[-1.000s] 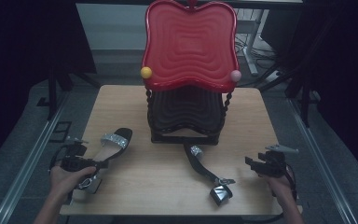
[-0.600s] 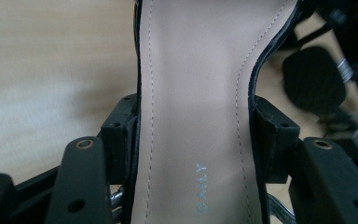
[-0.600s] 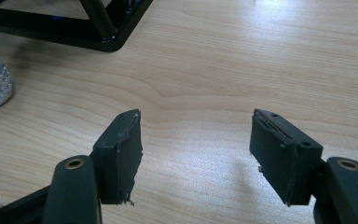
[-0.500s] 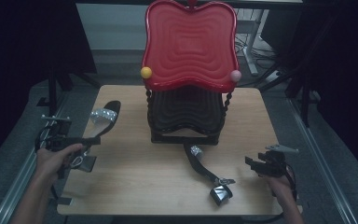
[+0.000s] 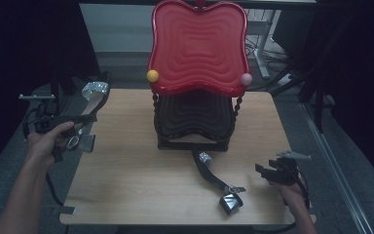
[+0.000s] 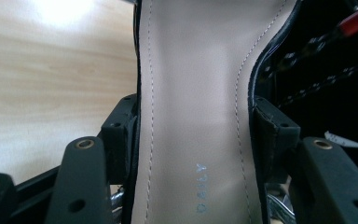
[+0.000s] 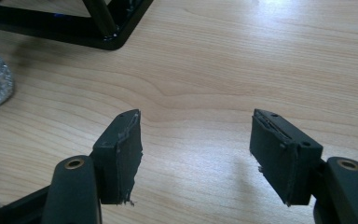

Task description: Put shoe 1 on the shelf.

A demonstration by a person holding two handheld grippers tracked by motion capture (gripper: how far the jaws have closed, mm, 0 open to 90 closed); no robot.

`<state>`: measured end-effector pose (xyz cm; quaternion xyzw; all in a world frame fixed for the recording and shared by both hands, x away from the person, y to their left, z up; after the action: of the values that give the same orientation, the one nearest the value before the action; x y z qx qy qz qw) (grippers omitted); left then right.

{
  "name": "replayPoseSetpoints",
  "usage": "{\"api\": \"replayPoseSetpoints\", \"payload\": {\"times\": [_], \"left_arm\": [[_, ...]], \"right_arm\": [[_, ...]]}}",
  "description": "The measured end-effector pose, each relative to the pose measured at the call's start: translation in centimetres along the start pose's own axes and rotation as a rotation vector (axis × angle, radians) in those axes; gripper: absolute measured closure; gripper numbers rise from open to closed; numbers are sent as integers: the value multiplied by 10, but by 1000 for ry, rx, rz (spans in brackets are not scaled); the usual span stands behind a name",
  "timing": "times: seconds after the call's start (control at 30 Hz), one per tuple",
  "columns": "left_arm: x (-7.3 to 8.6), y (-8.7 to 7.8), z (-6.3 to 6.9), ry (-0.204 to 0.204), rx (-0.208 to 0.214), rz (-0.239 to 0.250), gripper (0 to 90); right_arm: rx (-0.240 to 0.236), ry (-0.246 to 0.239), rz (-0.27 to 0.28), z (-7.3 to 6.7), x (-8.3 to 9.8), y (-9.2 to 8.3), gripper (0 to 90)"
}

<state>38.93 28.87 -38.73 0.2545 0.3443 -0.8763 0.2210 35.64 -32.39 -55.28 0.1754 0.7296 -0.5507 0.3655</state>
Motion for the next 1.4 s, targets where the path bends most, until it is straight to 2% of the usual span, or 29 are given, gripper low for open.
{"api": "replayPoseSetpoints", "payload": {"times": [0.17,0.27,0.33,0.5,0.83,1.07,1.17,1.27,1.4], "left_arm": [[-20,-2,7,9,7,18,423],[-34,-4,13,15,11,36,423],[-43,-6,19,19,20,48,423],[-64,-9,43,44,27,71,423],[-104,-7,121,132,53,84,423],[-132,14,170,178,37,77,423],[-141,24,185,192,30,74,423],[-148,37,200,203,39,65,423],[-156,54,214,213,40,53,423]], "right_arm": [[-34,28,14,-3,-3,-2,339],[-35,30,15,-3,-3,-2,339],[-34,35,17,-2,-3,-2,340],[-30,42,13,-1,-2,-2,340],[-31,43,16,-1,-2,-3,340],[-32,41,20,1,-2,-4,341],[-33,39,17,1,-2,-4,340],[-34,40,17,1,-2,-4,341],[-34,39,15,2,-1,-4,340]]}}
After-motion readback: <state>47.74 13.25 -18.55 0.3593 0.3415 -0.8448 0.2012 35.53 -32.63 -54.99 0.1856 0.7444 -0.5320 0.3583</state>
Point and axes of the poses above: each handheld gripper's, and its own axes: y roughly forward along the jaws, x roughly out of its underside, z roughly to its right, the point moved 7 cm from there along y, roughly forward along the jaws
